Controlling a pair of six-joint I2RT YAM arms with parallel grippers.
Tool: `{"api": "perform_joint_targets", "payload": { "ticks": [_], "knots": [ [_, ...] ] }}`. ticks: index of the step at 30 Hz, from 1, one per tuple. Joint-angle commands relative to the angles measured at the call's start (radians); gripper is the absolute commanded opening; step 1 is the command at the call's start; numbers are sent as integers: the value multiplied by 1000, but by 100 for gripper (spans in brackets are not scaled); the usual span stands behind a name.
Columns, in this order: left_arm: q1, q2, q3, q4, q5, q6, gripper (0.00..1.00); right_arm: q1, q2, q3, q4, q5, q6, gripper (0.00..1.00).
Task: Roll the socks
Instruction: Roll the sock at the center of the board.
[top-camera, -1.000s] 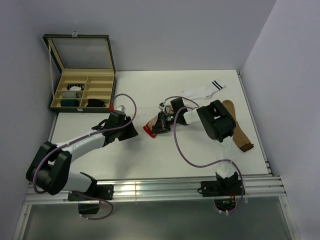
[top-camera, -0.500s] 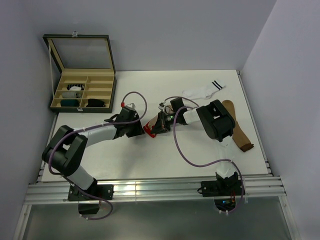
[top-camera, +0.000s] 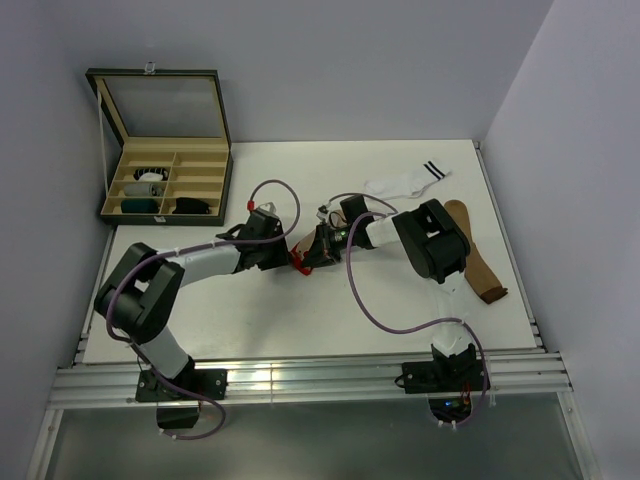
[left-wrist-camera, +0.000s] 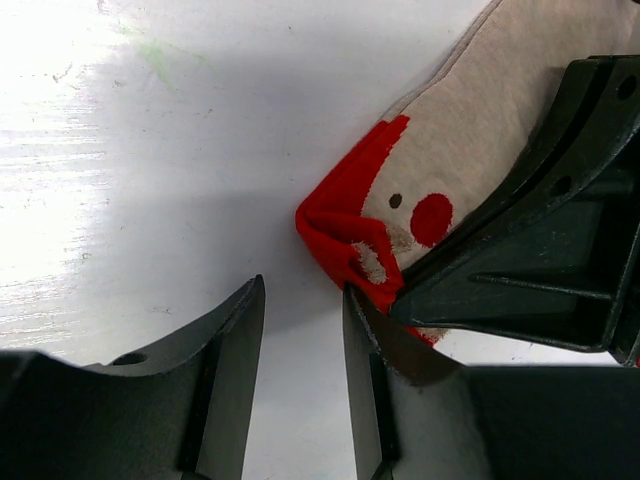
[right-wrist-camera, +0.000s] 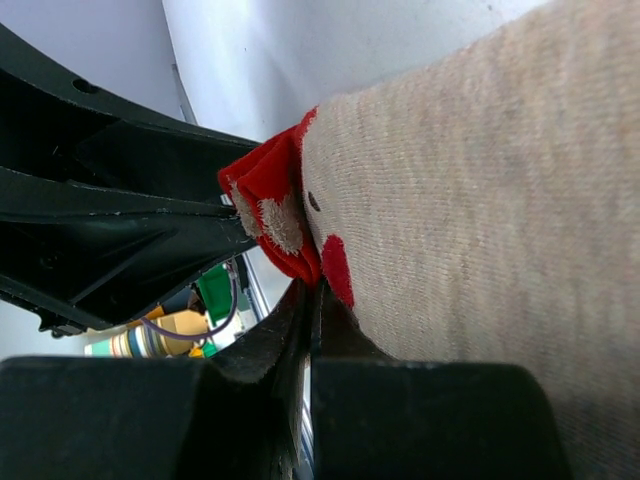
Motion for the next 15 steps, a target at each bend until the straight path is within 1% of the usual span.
{"api": "perform_joint_targets", "payload": {
  "ticks": [1,8,15],
  "knots": [
    [-8,20,40,35,-28,7,42,-5,30,25,-42,65,-32,1],
    [-8,48,67,20,-57,13,42,-5,34,45,-77,79,-46,3],
    [-8,89,100,-20,-91,15,42,-5,34,59,-114,97,-67,9]
  ]
}}
